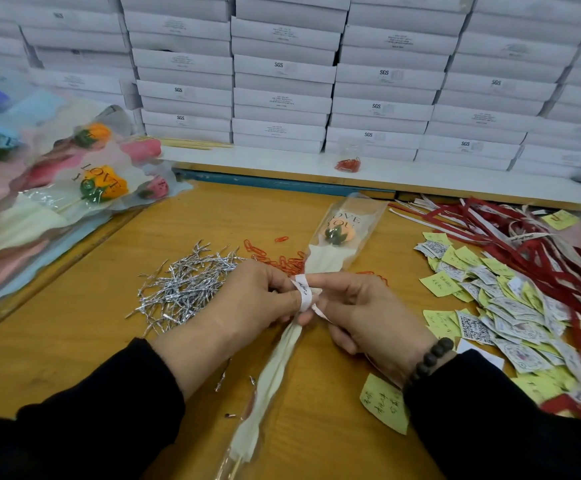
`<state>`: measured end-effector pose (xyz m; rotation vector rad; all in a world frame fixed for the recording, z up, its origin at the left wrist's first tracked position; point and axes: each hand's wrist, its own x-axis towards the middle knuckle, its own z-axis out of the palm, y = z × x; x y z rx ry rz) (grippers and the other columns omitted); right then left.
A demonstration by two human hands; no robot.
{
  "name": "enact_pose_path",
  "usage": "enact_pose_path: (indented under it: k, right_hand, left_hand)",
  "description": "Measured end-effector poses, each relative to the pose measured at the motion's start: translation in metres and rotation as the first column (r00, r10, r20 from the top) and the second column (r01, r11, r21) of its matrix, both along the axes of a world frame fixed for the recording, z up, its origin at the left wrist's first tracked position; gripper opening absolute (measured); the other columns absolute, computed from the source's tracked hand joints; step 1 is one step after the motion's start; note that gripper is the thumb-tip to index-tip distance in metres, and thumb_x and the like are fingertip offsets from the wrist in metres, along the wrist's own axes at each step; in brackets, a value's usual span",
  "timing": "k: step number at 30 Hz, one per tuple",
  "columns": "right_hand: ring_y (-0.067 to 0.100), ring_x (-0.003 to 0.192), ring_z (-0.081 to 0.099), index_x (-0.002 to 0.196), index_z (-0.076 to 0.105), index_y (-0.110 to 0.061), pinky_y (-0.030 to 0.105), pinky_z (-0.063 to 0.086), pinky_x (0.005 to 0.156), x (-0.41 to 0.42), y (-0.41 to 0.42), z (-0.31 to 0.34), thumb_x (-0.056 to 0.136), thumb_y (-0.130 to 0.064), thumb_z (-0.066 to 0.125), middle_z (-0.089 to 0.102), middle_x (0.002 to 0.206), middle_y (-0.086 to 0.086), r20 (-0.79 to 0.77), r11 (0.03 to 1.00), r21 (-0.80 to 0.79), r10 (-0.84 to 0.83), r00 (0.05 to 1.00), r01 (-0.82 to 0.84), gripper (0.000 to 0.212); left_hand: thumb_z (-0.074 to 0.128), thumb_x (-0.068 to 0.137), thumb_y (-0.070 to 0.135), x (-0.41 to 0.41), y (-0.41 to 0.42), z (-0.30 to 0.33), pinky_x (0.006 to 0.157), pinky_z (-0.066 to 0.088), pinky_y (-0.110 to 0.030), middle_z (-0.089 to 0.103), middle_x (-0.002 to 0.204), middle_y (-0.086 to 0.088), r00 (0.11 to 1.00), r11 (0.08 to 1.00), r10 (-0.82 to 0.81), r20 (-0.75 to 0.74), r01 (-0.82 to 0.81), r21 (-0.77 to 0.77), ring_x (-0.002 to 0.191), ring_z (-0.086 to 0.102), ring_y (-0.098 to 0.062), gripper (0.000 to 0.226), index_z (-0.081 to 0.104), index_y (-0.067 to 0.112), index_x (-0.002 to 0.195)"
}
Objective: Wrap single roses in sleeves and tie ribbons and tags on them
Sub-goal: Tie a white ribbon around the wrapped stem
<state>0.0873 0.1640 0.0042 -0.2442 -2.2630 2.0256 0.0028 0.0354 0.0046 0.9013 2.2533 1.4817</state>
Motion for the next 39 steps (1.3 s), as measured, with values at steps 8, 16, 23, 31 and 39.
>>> enact_pose_path:
  k: [8, 16, 23, 31, 39]
  right_hand:
    - [0.005, 0.031, 0.035, 0.119, 0.062, -0.015, 0.017, 0.028, 0.036, 0.000, 0.001, -0.002, 0.090, 0.005, 0.050, 0.070, 0.095, 0.016, -0.065, 0.999, 0.041, 0.014, 0.998, -0.011, 0.037]
    - [0.006, 0.031, 0.036, 0.117, 0.063, -0.015, 0.016, 0.028, 0.035, 0.001, 0.003, 0.000, 0.091, 0.004, 0.050, 0.062, 0.101, 0.024, -0.100, 0.993, 0.108, 0.056, 0.993, -0.046, 0.034]
    - [0.003, 0.027, 0.034, 0.102, 0.066, -0.015, 0.016, 0.029, 0.030, 0.002, 0.007, 0.004, 0.091, -0.002, 0.053, 0.066, 0.061, -0.005, -0.107, 0.969, 0.239, 0.087, 0.990, -0.059, 0.021]
    - [0.002, 0.039, 0.043, 0.084, 0.062, -0.020, 0.011, 0.032, 0.037, -0.004, 0.008, 0.002, 0.088, -0.005, 0.057, 0.063, 0.062, 0.008, -0.132, 0.853, 0.521, 0.044, 0.990, 0.032, 0.017]
    - [0.006, 0.032, 0.045, 0.079, 0.053, -0.019, 0.015, 0.032, 0.036, -0.004, 0.009, 0.003, 0.090, -0.012, 0.057, 0.067, 0.068, 0.011, -0.120, 0.862, 0.504, 0.003, 0.993, 0.058, 0.014]
  left_hand:
    - [0.068, 0.080, 0.004, -0.001, -0.001, 0.004, 0.040, 0.028, -0.012, 0.051, 0.043, 0.001, 0.998, 1.000, 0.007, 0.066, -0.007, 0.005, 0.037, 0.035, -0.003, 0.020, 0.070, -0.001, 0.060]
    - [0.062, 0.084, 0.005, 0.002, -0.006, 0.011, 0.033, 0.023, -0.009, 0.050, 0.043, 0.000, 0.968, 0.999, -0.042, 0.249, 0.034, 0.037, 0.029, 0.031, -0.002, 0.022, 0.067, 0.000, 0.064]
    - [0.061, 0.084, 0.005, 0.004, -0.005, 0.012, 0.036, 0.026, -0.009, 0.057, 0.045, 0.005, 0.974, 0.995, -0.088, 0.209, 0.095, -0.024, 0.032, 0.035, 0.000, 0.020, 0.067, -0.008, 0.069]
    - [0.061, 0.082, 0.003, 0.008, -0.001, 0.008, 0.038, 0.024, -0.014, 0.049, 0.035, 0.008, 0.989, 0.996, -0.055, 0.137, 0.063, -0.057, 0.033, 0.031, -0.001, 0.026, 0.061, 0.000, 0.056]
    - [0.058, 0.085, 0.002, 0.011, -0.001, 0.010, 0.034, 0.026, -0.014, 0.048, 0.034, 0.007, 0.995, 0.998, -0.044, 0.087, 0.047, -0.032, 0.030, 0.032, -0.003, 0.024, 0.068, 0.004, 0.063]
